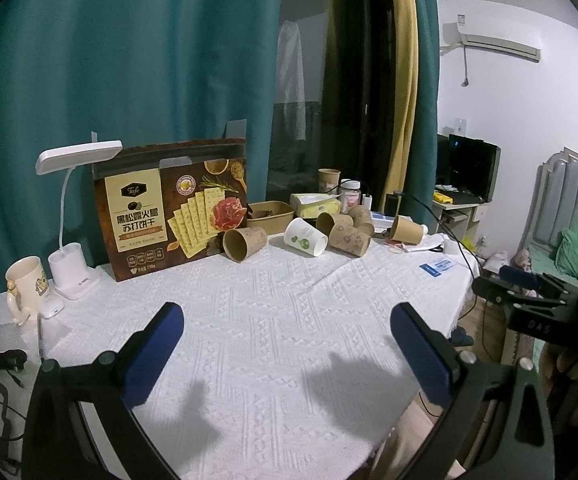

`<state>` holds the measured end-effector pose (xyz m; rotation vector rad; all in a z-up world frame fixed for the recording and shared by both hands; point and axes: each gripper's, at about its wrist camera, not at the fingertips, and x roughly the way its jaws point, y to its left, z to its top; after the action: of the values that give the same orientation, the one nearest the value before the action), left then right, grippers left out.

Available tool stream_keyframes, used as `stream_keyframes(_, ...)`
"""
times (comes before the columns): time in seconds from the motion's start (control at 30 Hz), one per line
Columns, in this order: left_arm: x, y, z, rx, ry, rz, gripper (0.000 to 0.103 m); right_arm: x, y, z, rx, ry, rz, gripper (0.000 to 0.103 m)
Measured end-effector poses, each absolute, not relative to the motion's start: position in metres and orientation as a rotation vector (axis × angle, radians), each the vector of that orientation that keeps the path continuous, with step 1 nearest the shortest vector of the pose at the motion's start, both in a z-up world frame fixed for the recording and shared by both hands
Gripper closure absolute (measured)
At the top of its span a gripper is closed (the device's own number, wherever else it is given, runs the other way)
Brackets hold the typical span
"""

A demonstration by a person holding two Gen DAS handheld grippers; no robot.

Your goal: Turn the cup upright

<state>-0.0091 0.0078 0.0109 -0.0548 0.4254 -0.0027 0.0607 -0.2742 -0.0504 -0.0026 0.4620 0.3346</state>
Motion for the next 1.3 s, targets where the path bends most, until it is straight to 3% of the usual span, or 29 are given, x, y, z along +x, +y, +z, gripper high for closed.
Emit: stream_keyframes(1.3,-0.0089,0.0021,0.0081,-0.057,0.426,-0.009,0.000,0.0601,-0.2719,-0.0500,-0.004,0.462,0.336,0.029)
